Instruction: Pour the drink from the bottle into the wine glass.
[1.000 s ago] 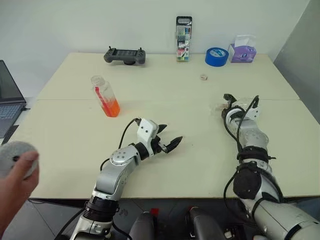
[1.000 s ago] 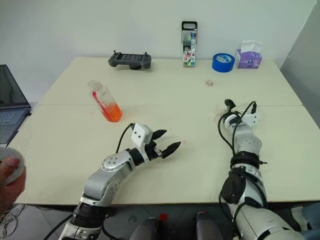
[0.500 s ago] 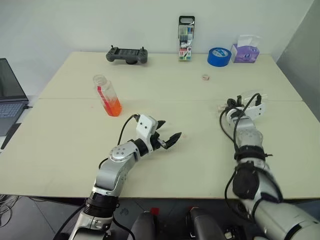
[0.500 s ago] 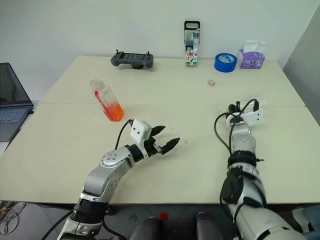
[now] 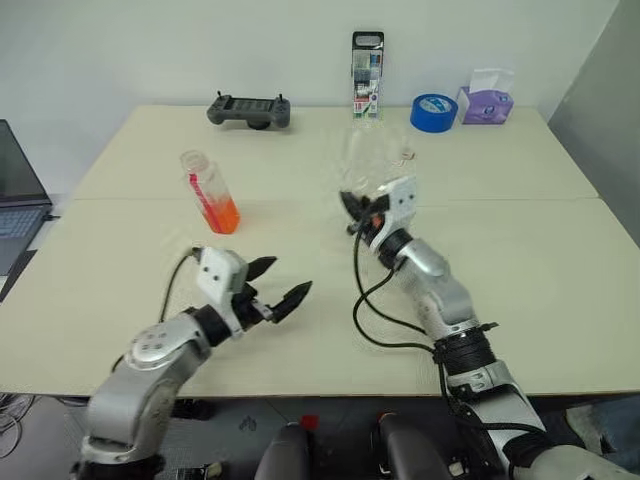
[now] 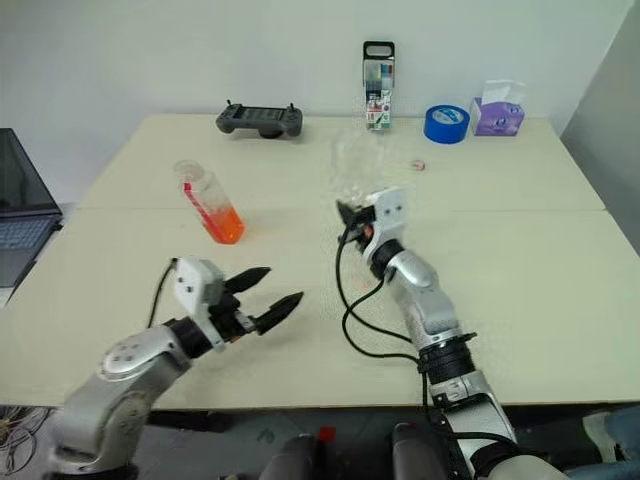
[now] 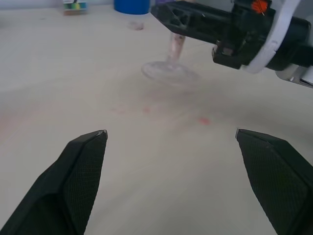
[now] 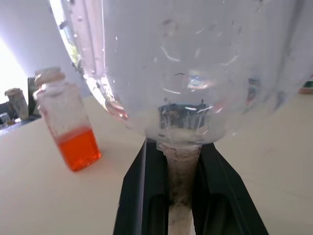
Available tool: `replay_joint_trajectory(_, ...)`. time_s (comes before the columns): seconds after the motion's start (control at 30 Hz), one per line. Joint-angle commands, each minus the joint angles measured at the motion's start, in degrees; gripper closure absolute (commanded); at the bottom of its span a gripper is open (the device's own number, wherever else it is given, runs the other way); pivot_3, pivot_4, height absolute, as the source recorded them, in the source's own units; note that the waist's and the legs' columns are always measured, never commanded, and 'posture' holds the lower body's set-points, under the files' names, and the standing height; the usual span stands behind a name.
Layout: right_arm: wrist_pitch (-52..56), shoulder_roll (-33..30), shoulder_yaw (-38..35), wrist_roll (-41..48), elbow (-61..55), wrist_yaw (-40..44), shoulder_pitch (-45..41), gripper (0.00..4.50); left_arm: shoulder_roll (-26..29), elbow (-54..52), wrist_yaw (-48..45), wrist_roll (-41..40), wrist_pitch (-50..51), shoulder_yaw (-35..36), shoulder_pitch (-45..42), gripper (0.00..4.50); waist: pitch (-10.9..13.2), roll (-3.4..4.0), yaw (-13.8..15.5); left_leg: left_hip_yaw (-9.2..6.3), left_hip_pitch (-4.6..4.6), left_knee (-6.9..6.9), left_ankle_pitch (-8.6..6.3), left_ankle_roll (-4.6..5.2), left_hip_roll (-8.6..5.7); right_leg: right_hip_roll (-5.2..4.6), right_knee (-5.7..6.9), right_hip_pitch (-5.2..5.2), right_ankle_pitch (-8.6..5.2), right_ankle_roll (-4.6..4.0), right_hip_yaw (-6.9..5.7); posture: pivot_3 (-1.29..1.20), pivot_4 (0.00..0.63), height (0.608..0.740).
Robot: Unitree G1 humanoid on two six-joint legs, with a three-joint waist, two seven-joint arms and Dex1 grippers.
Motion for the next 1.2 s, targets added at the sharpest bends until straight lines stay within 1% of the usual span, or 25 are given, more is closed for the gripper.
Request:
replay_joint_trajectory(0.03,-6.2,-0.4,-0.1,-2.5,0.8,2.4,0.6,4.26,1.6,-5.6,0.1,-4.0,1.8,3.1,2.4,0.0,0.0,-0.01,0.1,0.01,-0.01,0.02,0.0,-0.01,-0.02,-0.04,-0.04,0.02,0.0,0.0,0.01,0.0,0.15,0.74)
replay_joint_trajectory(0.13,-8.7,-0.8,-0.5,-3.6,2.8,3.9,1.9,4.26,1.6,-7.8,0.7,-4.5,2.0,2.5,5.1,0.0,0.0,-0.02,0.1,0.11,-0.01,0.01,0.0,-0.02,-0.06,-0.11,-0.17,0.04,0.0,0.0,0.1,0.0,0.15,0.74)
replay_joint_trajectory(0.23,-11.2,-0.8,-0.9,-5.4,5.4,3.5,2.0,4.26,1.1,-8.7,1.6,-4.5,1.7,1.2,6.2,0.0,0.0,-0.02,0.1,0.06,0.01,0.01,0.0,-0.02,-0.03,-0.11,-0.14,0.04,0.0,0.0,0.06,0.0,0.15,0.74)
replay_joint_trajectory(0.53,-15.2,0.3,-1.7,-7.9,11.0,2.8,0.0,4.26,1.6,-8.6,1.7,-3.9,0.7,-0.3,7.4,0.0,0.0,-0.02,0.0,0.05,0.05,-0.03,0.0,-0.02,0.06,-0.06,-0.06,0.02,0.0,-0.02,0.06,0.0,0.15,0.74)
replay_joint_trajectory(0.67,-14.0,1.5,-2.2,-7.6,12.1,3.1,-0.5,4.26,1.5,-7.5,1.9,-3.5,0.5,-1.0,6.1,0.0,0.0,-0.02,0.0,0.06,0.05,-0.03,0.0,-0.02,0.05,0.01,-0.06,0.03,0.0,-0.02,0.06,0.0,0.15,0.74)
replay_joint_trajectory(0.87,-10.2,1.2,-1.9,-8.4,11.0,2.8,0.4,4.26,2.3,-7.5,1.5,-3.5,0.4,-1.2,6.5,0.0,0.0,-0.04,0.0,0.05,0.06,-0.03,0.0,-0.02,0.05,0.01,-0.06,0.04,0.0,-0.02,0.06,0.0,0.15,0.74)
replay_joint_trajectory(0.93,-9.7,1.0,-1.9,-8.2,10.3,3.1,1.1,3.54,2.4,-7.4,1.5,-3.4,0.3,-1.3,6.5,0.0,0.0,-0.04,0.0,0.05,0.07,-0.02,0.0,-0.02,0.05,0.01,-0.05,0.05,0.0,-0.02,0.06,0.0,0.15,0.74)
replay_joint_trajectory(1.0,-9.4,0.7,-1.8,-8.4,9.8,3.3,1.6,2.99,2.5,-7.2,1.2,-3.3,0.2,-1.7,6.3,0.0,0.0,-0.04,0.0,0.05,0.08,-0.02,0.0,-0.02,0.05,0.01,-0.05,0.05,0.0,-0.02,0.05,0.0,0.15,0.74)
replay_joint_trajectory(1.2,-8.3,0.1,-1.8,-8.5,7.8,3.6,2.3,0.84,2.1,-6.3,1.2,-2.7,-0.1,-3.0,5.2,0.0,0.0,-0.04,0.0,0.06,0.07,-0.03,0.0,-0.02,0.05,0.01,-0.04,0.04,0.0,-0.02,0.07,0.0,0.15,0.74)
